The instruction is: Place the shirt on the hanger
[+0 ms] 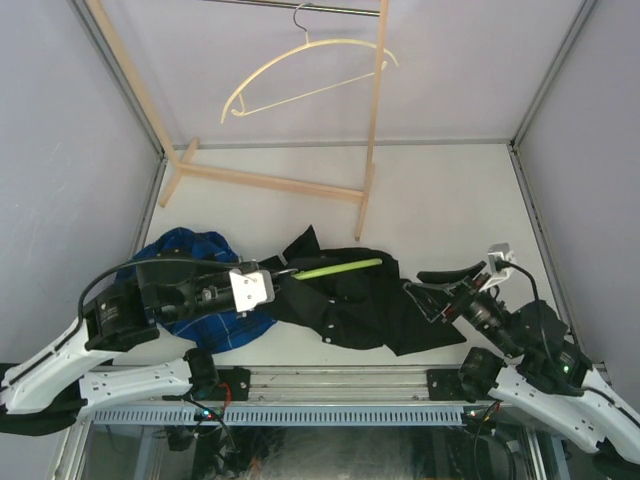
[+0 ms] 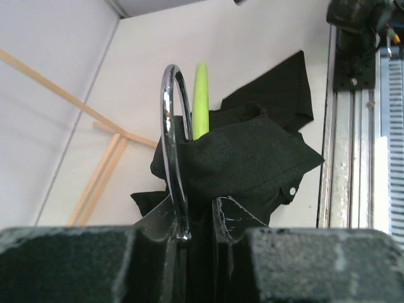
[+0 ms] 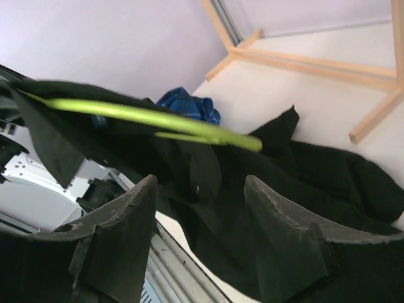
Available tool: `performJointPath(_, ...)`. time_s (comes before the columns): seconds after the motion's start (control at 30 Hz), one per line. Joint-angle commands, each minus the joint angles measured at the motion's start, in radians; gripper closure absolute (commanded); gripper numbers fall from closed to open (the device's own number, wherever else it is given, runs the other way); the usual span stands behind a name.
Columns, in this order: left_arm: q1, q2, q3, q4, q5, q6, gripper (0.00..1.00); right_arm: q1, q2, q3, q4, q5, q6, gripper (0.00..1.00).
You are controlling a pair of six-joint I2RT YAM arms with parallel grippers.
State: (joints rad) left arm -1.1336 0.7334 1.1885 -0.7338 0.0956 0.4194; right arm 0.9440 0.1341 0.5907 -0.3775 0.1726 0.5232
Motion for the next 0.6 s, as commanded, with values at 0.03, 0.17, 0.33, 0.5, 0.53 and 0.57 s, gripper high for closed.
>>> performJointPath(0.03,0.005,-0.057,-0.02,0.197,-0.094,-0.052,1.0,0.0,0.096,-0.044,0.054,-0.017,0.185,0.42)
performJointPath(0.17,0.005,-0.064,-0.014,0.203,-0.098,-0.06,1.0,0.016,0.162,-0.113,0.205,-0.034,0.324,0.4)
performJointPath(0.33,0.006,-0.07,-0.015,0.219,-0.097,-0.06,1.0,0.108,0.238,-0.209,0.479,0.05,0.395,0.4)
performJointPath(0.5,0.005,-0.085,-0.015,0.247,-0.111,-0.063,1.0,0.163,0.343,-0.227,0.576,0.075,0.321,0.38)
performJointPath(0.53,0.005,-0.088,-0.015,0.253,-0.121,-0.064,1.0,0.165,0.359,-0.228,0.572,0.074,0.311,0.38)
performJointPath(0.57,0.005,-0.092,-0.013,0.257,-0.132,-0.066,1.0,0.167,0.377,-0.23,0.561,0.077,0.306,0.38)
